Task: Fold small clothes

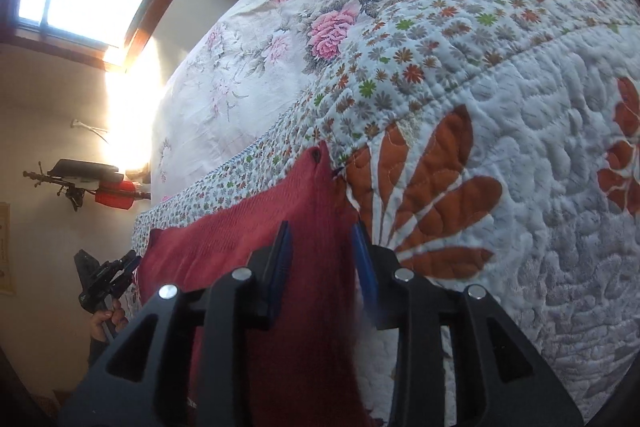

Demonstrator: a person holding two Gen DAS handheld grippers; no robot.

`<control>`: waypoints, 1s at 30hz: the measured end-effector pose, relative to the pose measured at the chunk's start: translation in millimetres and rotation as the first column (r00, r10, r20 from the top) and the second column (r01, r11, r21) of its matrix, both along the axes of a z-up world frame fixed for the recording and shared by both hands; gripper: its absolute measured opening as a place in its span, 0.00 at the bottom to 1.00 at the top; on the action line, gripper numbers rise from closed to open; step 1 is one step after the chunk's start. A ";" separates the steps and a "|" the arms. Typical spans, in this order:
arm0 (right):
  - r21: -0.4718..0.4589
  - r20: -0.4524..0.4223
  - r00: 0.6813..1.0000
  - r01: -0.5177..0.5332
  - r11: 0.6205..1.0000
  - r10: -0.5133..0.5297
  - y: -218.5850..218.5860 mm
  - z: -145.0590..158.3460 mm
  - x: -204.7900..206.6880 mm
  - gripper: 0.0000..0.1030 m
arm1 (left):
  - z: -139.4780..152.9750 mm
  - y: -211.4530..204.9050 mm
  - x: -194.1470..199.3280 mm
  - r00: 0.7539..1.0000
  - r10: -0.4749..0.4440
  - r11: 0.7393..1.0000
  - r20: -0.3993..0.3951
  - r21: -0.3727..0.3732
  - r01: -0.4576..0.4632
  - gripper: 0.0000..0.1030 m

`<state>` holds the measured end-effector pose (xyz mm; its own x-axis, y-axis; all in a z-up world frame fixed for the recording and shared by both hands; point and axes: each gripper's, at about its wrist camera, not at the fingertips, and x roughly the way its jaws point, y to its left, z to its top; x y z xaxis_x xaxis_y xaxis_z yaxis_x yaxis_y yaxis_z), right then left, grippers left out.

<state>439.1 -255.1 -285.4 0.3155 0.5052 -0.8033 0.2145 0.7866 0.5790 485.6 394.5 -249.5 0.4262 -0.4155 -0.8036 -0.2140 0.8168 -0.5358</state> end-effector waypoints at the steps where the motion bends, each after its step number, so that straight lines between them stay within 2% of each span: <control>1: 0.008 0.009 1.000 -0.002 1.000 0.002 -3.2 3.5 -19.3 0.34 | 16.4 -7.2 -12.8 0.999 -0.035 0.999 0.040 0.009 0.035 0.30; 3: 0.028 0.006 1.000 -0.009 1.000 0.009 -5.6 3.2 -57.3 0.45 | 41.1 -27.1 -42.0 0.987 -0.114 0.993 0.111 0.009 0.114 0.36; 4: 0.032 -0.004 1.000 -0.002 0.999 0.002 -5.4 0.2 -74.6 0.48 | 47.2 -38.1 -55.1 0.979 -0.152 0.988 0.137 0.001 0.154 0.40; 5: 0.036 -0.018 1.000 -0.003 0.999 0.003 -3.3 -4.6 -90.0 0.51 | 50.3 -49.5 -66.5 0.971 -0.185 0.982 0.151 0.002 0.187 0.40; 7: 0.063 -0.036 0.999 -0.015 0.998 0.018 4.8 -12.7 -112.0 0.51 | 47.1 -70.0 -88.7 0.962 -0.230 0.973 0.149 0.011 0.231 0.40; 8: 0.078 -0.046 0.998 -0.026 0.997 0.030 10.3 -16.3 -119.1 0.33 | 41.8 -78.2 -98.4 0.958 -0.250 0.968 0.140 0.014 0.250 0.40; 9: 0.080 -0.052 0.998 -0.036 0.996 0.040 15.5 -18.5 -125.1 0.11 | 34.3 -83.1 -109.0 0.959 -0.257 0.966 0.121 0.023 0.256 0.40; 10: 0.079 -0.049 0.998 -0.030 0.996 0.034 17.6 -19.4 -130.6 0.08 | 24.1 -84.9 -117.5 0.962 -0.258 0.966 0.091 0.023 0.257 0.40; 12: 0.066 -0.057 0.998 -0.020 0.998 0.024 16.6 -24.1 -140.1 0.07 | -1.8 -83.2 -130.5 0.971 -0.237 0.971 0.016 0.034 0.237 0.39; 14: 0.073 -0.092 0.996 -0.008 0.997 0.015 10.2 -37.8 -151.3 0.08 | -19.7 -77.2 -140.6 0.977 -0.211 0.977 -0.020 0.027 0.212 0.31; 16: 0.071 -0.100 0.995 -0.007 0.997 0.015 7.2 -38.6 -155.8 0.12 | -16.1 -70.7 -147.7 0.981 -0.192 0.981 -0.008 0.022 0.192 0.30; 18: 0.064 -0.053 0.999 0.005 0.998 -0.002 3.4 -17.9 -158.3 0.18 | 0.0 -66.8 -154.2 0.984 -0.179 0.984 0.025 0.024 0.179 0.30; 20: -0.010 0.010 1.000 0.015 1.000 -0.015 1.1 11.9 -161.5 0.19 | 21.1 -65.7 -164.2 0.980 -0.180 0.984 0.086 0.022 0.179 0.32; 22: -0.059 0.098 0.995 -0.015 0.998 0.021 12.3 42.1 -167.2 0.19 | 35.3 -69.0 -175.6 0.972 -0.193 0.981 0.135 -0.001 0.195 0.37; 24: -0.053 0.137 0.986 -0.087 0.995 0.094 34.2 54.4 -169.6 0.27 | 33.5 -75.5 -184.0 0.966 -0.217 0.975 0.138 -0.009 0.221 0.40; 25: -0.059 0.142 0.981 -0.127 0.990 0.134 49.2 53.7 -169.6 0.34 | 26.4 -78.2 -186.2 0.968 -0.221 0.975 0.117 -0.006 0.223 0.40; 27: -0.083 0.128 0.972 -0.185 0.979 0.195 75.9 40.3 -162.1 0.34 | 3.0 -79.2 -189.7 0.976 -0.210 0.977 0.054 -0.009 0.211 0.40; 30: -0.081 0.026 0.975 -0.217 0.973 0.220 94.6 -2.0 -157.5 0.32 | -31.2 -76.7 -193.3 0.980 -0.200 0.980 -0.014 0.003 0.200 0.37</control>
<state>281.6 -160.4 -287.4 0.2329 0.5021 -0.8329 0.0135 0.8547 0.5190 292.2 317.8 -280.7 0.3241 -0.4876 -0.8107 -0.0530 0.8463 -0.5301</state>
